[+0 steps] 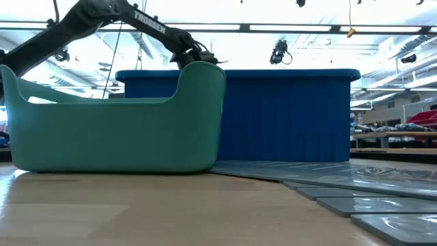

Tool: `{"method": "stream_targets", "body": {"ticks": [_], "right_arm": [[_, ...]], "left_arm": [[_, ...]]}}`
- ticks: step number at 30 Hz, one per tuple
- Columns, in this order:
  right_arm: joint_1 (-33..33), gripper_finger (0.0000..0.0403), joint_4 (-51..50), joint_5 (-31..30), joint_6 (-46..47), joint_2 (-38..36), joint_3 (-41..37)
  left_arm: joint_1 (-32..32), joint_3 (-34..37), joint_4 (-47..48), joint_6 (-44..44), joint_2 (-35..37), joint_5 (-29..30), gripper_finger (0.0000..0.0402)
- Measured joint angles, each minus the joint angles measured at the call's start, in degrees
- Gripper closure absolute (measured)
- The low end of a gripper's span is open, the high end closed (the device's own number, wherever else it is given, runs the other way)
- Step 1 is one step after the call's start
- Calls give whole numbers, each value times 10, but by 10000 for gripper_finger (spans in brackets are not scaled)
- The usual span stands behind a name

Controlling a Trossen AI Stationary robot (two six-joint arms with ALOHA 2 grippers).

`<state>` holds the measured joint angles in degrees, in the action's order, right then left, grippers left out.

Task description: Sort Items/Unsort Items

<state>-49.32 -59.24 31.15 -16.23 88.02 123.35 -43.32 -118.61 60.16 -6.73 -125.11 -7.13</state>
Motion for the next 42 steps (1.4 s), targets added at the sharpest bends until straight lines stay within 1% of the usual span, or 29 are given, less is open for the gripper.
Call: {"method": "stream_targets", "body": {"ticks": [2, 6, 8, 13, 18, 22, 27, 30, 35, 37, 39, 42], "right_arm": [[0, 399, 0, 0, -2, 0, 0], [0, 399, 5, 0, -3, 0, 0], [0, 399, 7, 0, -3, 0, 0], [0, 399, 7, 0, -4, 0, 0], [0, 401, 6, 0, -4, 0, 0], [1, 400, 6, 0, -4, 0, 0], [1, 401, 5, 0, -4, 0, 0], [1, 401, 4, 0, -3, 0, 0], [1, 399, 4, 0, -4, 0, 0], [1, 399, 4, 0, -4, 0, 0], [1, 399, 4, 0, -4, 0, 0], [1, 400, 4, 0, -4, 0, 0]], "left_arm": [[6, 0, 0, -17, -9, 7, 224], [18, 0, 5, -31, -23, 50, 208], [23, 0, 5, -40, -28, 64, 206], [30, 0, 20, -76, -51, 67, 205], [33, 0, 29, -90, -69, 105, 205], [33, 0, 17, -106, -83, 102, 205], [37, 0, 10, -116, -97, 74, 205], [42, 0, -3, -120, -102, 67, 205], [48, -2, -10, -115, -118, 74, 205], [49, -4, -6, -106, -124, 74, 209], [52, -4, 0, -85, -127, 74, 220], [58, -17, 22, -51, -127, 81, 257]]}}
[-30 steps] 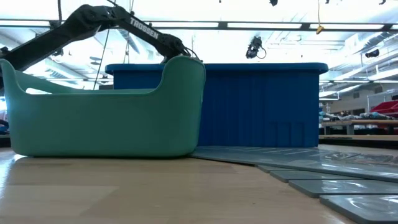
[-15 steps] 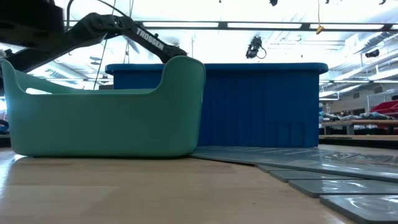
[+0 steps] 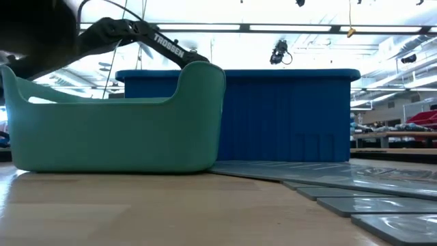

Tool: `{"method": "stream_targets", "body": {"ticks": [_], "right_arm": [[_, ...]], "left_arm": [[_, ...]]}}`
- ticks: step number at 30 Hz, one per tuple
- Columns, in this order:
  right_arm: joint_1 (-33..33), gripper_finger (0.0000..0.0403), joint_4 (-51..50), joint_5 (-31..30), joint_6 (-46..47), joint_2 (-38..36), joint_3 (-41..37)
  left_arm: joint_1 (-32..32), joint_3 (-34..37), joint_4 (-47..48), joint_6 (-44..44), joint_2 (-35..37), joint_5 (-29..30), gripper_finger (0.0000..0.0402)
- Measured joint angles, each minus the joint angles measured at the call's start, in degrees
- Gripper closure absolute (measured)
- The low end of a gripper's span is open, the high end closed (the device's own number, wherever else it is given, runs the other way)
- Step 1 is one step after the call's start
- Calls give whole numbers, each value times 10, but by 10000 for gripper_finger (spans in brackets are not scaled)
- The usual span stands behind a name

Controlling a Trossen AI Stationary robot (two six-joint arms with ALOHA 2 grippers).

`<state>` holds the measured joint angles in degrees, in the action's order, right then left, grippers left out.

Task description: Sort Items/Unsort Items

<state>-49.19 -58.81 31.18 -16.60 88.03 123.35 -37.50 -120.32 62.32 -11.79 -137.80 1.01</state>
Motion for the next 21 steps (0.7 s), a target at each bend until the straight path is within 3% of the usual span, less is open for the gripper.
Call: {"method": "stream_targets", "body": {"ticks": [5, 8, 11, 21], "right_arm": [[0, 401, 0, 0, -6, 0, 0], [0, 401, 0, 0, -10, 0, 0], [0, 401, 1, 0, -11, 0, 0], [0, 401, 7, 0, -40, 0, 0]], "left_arm": [[9, -88, 91, 61, -8, -24, 347], [8, -148, 149, 95, 8, -50, 348], [7, -113, 155, 105, 61, -83, 348], [32, -144, 246, 108, 195, -130, 348]]}}
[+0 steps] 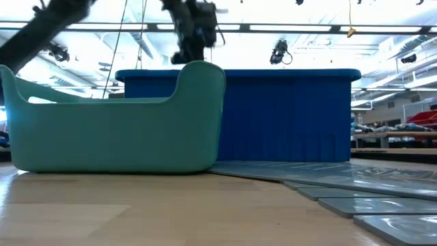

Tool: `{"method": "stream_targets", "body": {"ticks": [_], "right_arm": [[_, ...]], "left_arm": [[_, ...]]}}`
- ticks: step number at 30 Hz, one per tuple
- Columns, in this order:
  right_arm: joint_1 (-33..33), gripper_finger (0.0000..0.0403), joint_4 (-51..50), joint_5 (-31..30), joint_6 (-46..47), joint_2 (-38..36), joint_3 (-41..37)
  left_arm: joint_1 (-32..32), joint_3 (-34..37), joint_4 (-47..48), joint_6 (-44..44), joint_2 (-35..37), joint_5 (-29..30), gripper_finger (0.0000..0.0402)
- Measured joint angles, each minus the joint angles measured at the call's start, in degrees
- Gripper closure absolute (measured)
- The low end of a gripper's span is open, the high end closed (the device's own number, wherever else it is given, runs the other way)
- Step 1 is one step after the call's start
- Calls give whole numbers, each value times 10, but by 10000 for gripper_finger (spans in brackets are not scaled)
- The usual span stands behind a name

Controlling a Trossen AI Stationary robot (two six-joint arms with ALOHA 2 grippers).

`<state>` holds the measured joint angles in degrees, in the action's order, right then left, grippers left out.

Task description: Sort Items/Unsort Items

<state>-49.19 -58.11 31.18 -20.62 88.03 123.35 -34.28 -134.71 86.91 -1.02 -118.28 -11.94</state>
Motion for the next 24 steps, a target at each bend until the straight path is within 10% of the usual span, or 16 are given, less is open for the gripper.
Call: {"method": "stream_targets", "body": {"ticks": [24], "right_arm": [[0, 402, 11, 2, -7, 0, 0]], "left_arm": [[149, 1, 31, -87, 77, -218, 348]]}}
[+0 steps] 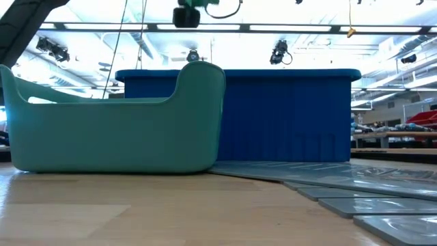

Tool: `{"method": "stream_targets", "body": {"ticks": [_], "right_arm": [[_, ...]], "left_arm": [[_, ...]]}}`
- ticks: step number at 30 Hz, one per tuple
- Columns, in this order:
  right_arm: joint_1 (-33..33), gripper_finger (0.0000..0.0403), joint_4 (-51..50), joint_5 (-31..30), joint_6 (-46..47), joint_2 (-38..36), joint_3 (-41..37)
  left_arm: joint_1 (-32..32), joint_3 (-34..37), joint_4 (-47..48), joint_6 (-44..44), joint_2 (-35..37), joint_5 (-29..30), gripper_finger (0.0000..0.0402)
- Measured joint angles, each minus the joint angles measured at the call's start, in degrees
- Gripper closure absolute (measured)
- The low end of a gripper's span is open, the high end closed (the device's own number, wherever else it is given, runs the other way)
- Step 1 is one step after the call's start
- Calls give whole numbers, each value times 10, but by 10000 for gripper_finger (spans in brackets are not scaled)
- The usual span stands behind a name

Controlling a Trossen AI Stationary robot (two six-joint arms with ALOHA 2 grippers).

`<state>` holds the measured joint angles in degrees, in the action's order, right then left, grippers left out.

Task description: Sort Items/Unsort Items

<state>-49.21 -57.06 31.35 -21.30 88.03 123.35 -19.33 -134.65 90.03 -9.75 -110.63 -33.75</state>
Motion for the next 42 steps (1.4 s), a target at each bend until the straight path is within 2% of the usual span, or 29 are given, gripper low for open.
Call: {"method": "stream_targets", "body": {"ticks": [5, 9, 15, 27, 37, 42], "right_arm": [[0, 401, 0, 0, -5, 0, 0], [0, 401, 0, 0, -11, 0, 0], [0, 401, -1, 1, -13, 0, 0], [0, 401, -3, 1, -13, 0, 0], [0, 401, -3, 1, -13, 0, 0], [0, 401, -3, 1, 3, 0, 0]], "left_arm": [[25, 0, 0, -42, 0, -88, 348], [49, 0, 0, -91, 0, -107, 347], [59, 0, 0, -160, 0, -99, 327], [58, 0, 0, -162, 0, -89, 318], [48, 0, 0, -100, 0, -14, 324], [68, 0, 0, -33, 5, -17, 334]]}}
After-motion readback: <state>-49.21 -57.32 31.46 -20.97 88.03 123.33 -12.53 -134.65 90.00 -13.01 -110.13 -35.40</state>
